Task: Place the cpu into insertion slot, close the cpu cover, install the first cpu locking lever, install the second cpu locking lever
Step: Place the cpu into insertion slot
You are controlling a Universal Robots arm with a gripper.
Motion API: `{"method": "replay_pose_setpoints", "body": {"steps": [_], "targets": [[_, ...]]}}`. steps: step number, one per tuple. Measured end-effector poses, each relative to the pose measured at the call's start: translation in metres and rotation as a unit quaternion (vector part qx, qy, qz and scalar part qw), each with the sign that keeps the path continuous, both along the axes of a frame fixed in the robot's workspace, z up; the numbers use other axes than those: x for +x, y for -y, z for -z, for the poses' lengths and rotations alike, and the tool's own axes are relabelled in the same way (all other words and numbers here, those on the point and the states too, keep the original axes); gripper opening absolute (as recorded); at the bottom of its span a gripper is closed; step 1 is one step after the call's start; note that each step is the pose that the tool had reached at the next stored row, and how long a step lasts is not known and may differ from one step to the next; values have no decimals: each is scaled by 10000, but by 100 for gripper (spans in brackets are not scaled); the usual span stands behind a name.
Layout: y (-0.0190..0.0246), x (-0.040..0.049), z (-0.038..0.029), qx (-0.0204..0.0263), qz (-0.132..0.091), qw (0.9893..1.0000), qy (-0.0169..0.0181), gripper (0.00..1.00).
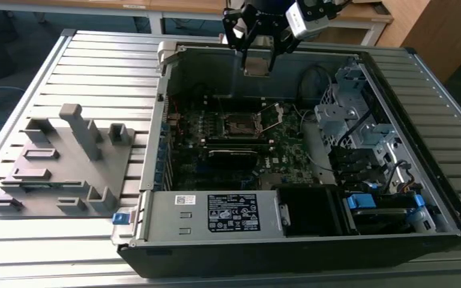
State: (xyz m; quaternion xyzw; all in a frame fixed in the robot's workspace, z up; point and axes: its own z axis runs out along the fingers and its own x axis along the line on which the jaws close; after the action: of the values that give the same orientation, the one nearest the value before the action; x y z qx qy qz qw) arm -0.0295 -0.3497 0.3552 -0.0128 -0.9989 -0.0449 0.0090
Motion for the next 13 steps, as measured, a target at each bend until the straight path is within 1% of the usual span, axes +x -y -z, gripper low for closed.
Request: {"method": "replay_pose_setpoints", "body": {"steps": [13], "targets": [[0,0,18,-1,0,10000,-1,54]]}}
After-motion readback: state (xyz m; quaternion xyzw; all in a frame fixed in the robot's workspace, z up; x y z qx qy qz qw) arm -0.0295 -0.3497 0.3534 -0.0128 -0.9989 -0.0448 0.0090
